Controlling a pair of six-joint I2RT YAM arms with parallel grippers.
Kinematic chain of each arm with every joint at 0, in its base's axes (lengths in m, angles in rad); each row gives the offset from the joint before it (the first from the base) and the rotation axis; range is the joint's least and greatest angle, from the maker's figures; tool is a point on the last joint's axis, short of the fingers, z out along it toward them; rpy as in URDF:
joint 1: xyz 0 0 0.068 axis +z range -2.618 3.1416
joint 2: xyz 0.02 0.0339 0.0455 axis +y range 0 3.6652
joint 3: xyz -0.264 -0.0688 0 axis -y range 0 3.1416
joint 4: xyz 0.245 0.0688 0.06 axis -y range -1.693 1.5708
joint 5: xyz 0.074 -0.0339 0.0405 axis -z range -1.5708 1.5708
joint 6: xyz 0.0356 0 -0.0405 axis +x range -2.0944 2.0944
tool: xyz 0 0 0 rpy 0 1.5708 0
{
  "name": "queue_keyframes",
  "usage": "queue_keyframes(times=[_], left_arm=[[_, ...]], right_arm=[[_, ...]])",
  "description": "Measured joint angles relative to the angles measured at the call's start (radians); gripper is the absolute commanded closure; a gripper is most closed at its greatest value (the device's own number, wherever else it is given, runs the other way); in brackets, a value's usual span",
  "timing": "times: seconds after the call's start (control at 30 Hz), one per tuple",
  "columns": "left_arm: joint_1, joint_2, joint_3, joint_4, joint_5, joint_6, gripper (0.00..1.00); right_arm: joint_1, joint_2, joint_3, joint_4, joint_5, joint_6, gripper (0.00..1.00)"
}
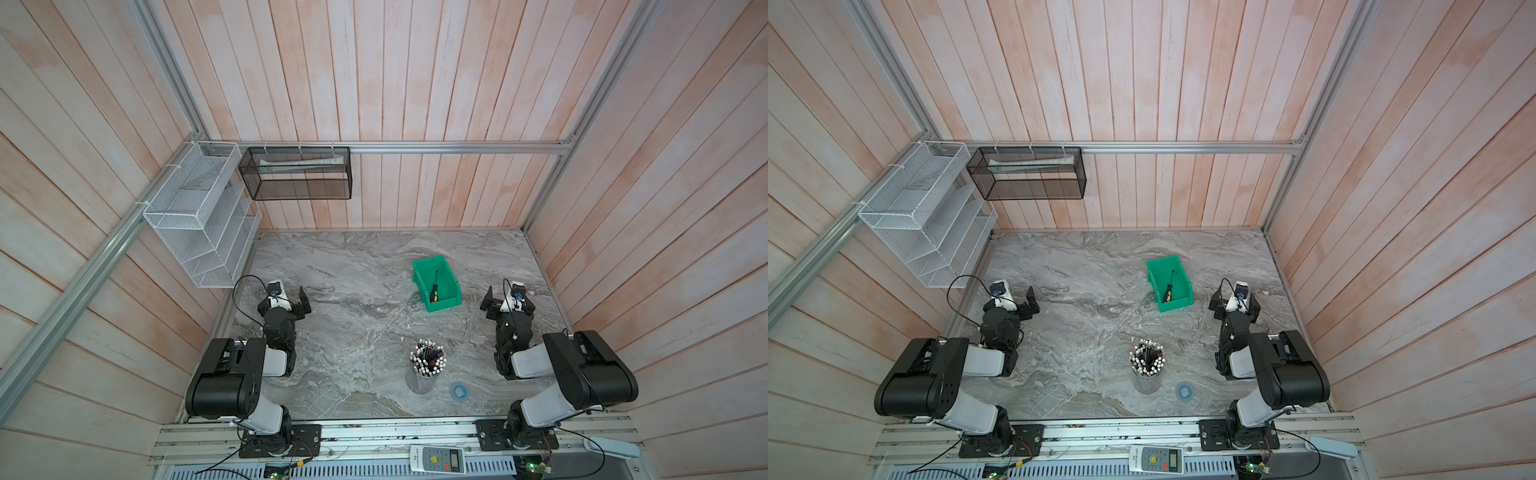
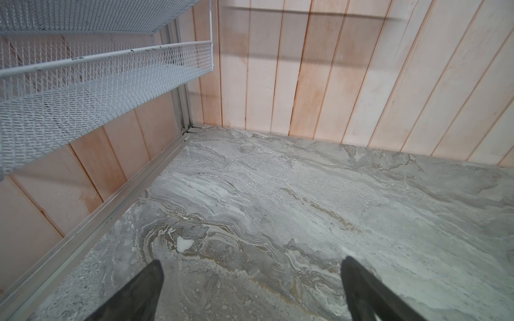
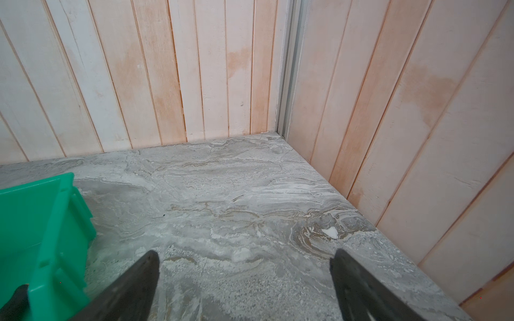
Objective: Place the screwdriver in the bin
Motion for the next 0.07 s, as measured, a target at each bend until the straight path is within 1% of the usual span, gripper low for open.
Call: queue_keyframes(times=[0.07], left_arm=[[0.000,0.000,0.000,0.000,0.000,0.000,0.00]], right_arm=[[-0.006,0.000,0.000,-0.006,-0.009,0.001,0.02]])
